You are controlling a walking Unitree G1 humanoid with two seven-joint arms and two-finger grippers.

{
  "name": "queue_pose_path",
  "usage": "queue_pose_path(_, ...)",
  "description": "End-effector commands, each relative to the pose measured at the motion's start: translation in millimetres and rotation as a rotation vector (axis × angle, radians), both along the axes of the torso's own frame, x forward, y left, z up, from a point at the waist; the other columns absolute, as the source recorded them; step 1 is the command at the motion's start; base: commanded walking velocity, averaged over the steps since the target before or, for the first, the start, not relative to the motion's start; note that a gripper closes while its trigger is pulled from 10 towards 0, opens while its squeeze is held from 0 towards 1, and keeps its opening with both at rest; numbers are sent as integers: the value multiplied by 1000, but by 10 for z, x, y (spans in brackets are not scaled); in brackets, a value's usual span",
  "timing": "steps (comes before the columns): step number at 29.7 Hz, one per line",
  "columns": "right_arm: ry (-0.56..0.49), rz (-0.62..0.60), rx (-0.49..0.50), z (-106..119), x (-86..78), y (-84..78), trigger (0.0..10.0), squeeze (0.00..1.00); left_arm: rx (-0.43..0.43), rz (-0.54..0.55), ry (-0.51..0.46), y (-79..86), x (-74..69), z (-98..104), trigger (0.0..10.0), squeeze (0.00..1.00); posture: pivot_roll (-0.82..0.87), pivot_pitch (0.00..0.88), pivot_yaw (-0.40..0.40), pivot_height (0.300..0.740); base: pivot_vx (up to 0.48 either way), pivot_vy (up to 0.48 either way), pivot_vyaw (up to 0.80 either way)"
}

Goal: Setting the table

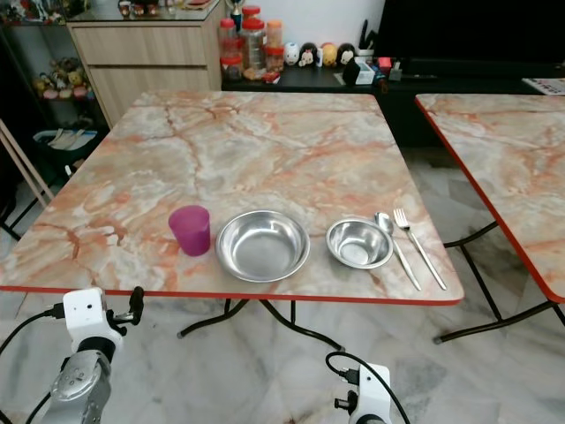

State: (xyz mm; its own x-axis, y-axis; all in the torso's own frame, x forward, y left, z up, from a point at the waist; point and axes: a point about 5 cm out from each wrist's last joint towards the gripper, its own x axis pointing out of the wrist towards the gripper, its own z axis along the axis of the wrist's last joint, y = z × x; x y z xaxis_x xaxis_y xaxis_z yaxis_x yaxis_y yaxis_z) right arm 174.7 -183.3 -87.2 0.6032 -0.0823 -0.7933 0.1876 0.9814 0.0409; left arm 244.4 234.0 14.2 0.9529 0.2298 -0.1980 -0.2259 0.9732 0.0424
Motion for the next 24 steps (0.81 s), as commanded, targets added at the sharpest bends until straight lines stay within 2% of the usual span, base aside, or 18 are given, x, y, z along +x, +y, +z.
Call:
queue_pose_path(1, -5, -4, -3, 9, 14, -16, 10000, 0, -27, 134, 262, 206, -506, -491, 10000, 0, 60, 0, -11, 740, 0, 0, 0)
queue_pose_path(3, -6, -6, -3, 9, 14, -19, 10000, 0, -39, 148, 249, 224, -528, -492, 10000, 0, 60, 0, -11, 740, 0, 0, 0)
queue_pose_path(7, -12, -15, -6, 16, 20, -46, 10000, 0, -198, 262, 157, 342, -543, -442, 10000, 0, 60, 0, -17, 740, 0, 0, 0)
queue_pose_path(8, -11, -16, -7, 17, 19, -58, 10000, 0, -346, 313, 66, 370, -471, -368, 10000, 0, 69, 0, -23, 740, 0, 0, 0)
queue_pose_path(9, -11, -16, -7, 17, 19, -58, 10000, 0, -346, 313, 66, 370, -471, -368, 10000, 0, 69, 0, -23, 740, 0, 0, 0)
queue_pose_path(12, -8, -14, -11, 17, 15, -75, 10000, 0, -578, 330, -151, 417, -263, -151, 10000, 0, 74, 0, -28, 740, 0, 0, 0)
queue_pose_path(13, -8, -14, -11, 17, 15, -75, 10000, 0, -578, 330, -151, 417, -263, -151, 10000, 0, 74, 0, -28, 740, 0, 0, 0)
queue_pose_path(14, -11, -20, -11, 20, 18, -83, 10000, 0, -650, 277, -233, 410, -165, -28, 10000, 0, 73, 0, -25, 740, 0, 0, 0)
queue_pose_path(20, -13, -23, -11, 21, 20, -87, 10000, 0, -706, 232, -293, 414, -114, 59, 10000, 0, 65, 0, -22, 740, 0, 0, 0)
queue_pose_path(21, -11, -29, -11, 13, -4, -98, 10000, 0, -749, 160, -389, 435, -45, 264, 10000, 0, 64, 0, -18, 740, 0, 0, 0)
queue_pose_path(24, 0, -32, -12, -7, -54, -106, 10000, 0, -771, 85, -440, 437, -22, 418, 10000, 0, 67, 0, -18, 740, 0, 0, 0)
